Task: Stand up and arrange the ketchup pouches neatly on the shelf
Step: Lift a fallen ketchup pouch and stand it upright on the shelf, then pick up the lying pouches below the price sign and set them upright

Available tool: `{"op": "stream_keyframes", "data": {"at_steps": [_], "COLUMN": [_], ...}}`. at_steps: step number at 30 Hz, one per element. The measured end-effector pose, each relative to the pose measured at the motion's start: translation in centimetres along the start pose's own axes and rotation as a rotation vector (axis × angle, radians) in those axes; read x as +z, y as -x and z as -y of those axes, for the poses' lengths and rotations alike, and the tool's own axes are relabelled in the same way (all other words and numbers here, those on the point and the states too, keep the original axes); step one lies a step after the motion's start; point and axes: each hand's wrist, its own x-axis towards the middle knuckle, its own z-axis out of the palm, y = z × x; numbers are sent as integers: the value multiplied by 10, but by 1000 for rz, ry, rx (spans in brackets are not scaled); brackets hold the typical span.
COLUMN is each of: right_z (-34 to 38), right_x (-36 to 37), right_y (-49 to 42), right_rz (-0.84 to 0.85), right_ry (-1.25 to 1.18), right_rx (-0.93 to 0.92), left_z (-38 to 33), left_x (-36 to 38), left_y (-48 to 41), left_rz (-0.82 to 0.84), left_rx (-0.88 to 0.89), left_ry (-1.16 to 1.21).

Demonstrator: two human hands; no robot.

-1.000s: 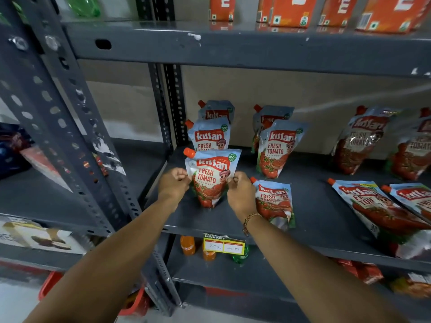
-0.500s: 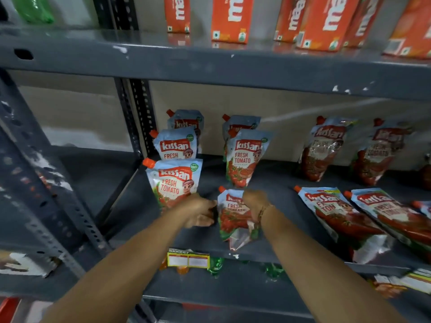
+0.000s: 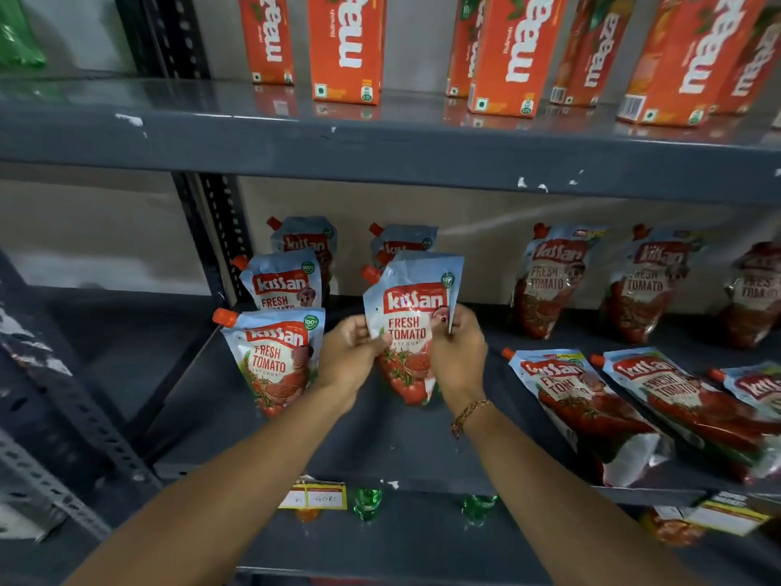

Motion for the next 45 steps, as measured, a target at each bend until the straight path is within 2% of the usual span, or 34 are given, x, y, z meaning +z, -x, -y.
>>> {"op": "stream_keyframes", "data": {"at_steps": [2, 8, 10, 13, 16, 19, 22, 25, 27, 29, 31, 33, 37, 41, 43, 45], "right_z": [-11, -39, -35, -35, -33, -37, -44, -53, -59, -70, -82, -87, -81, -62, -61, -74], "right_x": [0, 0, -6, -25, -68, -134, -179, -207, -219, -225, -228, -229, -227, -228, -230, -227], "right_y": [6, 11, 8, 1, -16, -47, -63, -67, -71, -74, -76, -74, -73, -75, -77, -79], "right_rz": [25, 78, 118, 223, 189, 72, 150, 328, 332, 237, 133, 80, -24, -91, -85, -26], "right_ry": [26, 106, 170, 321, 460, 805, 989, 972, 796, 498, 325, 325, 380, 204, 172, 228], "right_rx": [-42, 45, 31, 20, 75, 145, 322, 390, 477, 596, 622, 538, 225, -19, -79, -47], "left_z": [8, 34, 32, 29, 30, 25, 20, 24, 29, 36, 41, 42, 35, -1, -6, 3], "left_x": [-2, 0, 9, 28, 65, 124, 168, 204, 222, 233, 238, 239, 235, 229, 226, 224], "left_y": [3, 5, 3, 18, 43, 62, 64, 58, 56, 55, 57, 56, 39, 40, 44, 46], "left_rz": [-20, -95, -143, -225, -57, 120, 198, 261, 268, 266, 260, 232, 94, 66, 66, 32], "left_rx": [57, -8, -119, -508, -724, -750, -723, -729, -740, -727, -701, -669, -495, -223, -112, -60], "left_ry": [-108, -313, -283, -25, 118, 120, 112, 74, 68, 82, 84, 82, 77, 131, 151, 73]}}
